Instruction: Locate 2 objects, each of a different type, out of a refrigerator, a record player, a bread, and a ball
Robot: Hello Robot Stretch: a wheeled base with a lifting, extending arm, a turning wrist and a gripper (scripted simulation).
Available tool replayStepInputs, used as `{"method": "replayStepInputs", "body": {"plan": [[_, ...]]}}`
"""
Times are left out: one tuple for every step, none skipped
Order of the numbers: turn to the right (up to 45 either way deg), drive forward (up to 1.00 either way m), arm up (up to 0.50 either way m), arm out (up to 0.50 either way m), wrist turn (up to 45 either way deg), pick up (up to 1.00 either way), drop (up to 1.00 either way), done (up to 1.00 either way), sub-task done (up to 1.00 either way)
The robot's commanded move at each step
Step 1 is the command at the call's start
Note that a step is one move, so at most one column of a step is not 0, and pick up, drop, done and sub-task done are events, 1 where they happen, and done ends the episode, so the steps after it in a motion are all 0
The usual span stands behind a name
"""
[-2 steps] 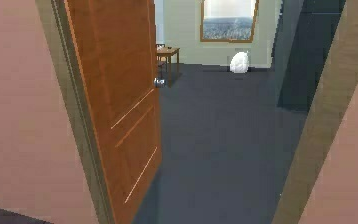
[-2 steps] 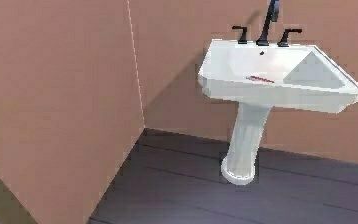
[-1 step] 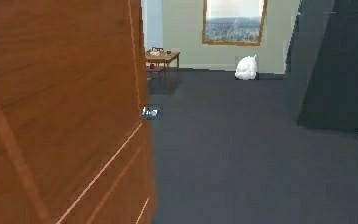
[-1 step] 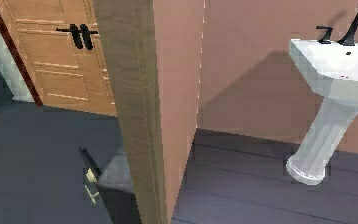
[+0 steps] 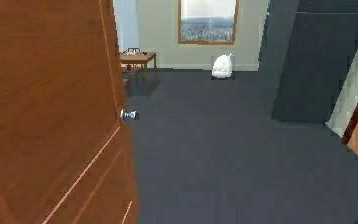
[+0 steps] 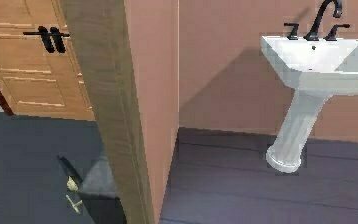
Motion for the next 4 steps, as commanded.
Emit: {"method": "replayStepInputs", "body": {"plan": [[0.0, 0.15, 0.00, 0.00, 0.0, 0.00, 0.00, 0.00, 0.00], [18.0, 0.00, 0.00, 0.00, 0.0, 0.00, 0.00, 0.00, 0.00], [0.0, 1.00, 0.00, 0.00, 0.0, 0.00, 0.00, 0.00, 0.00], [0.0, 1.00, 0.00, 0.00, 0.0, 0.00, 0.00, 0.00, 0.00]]}}
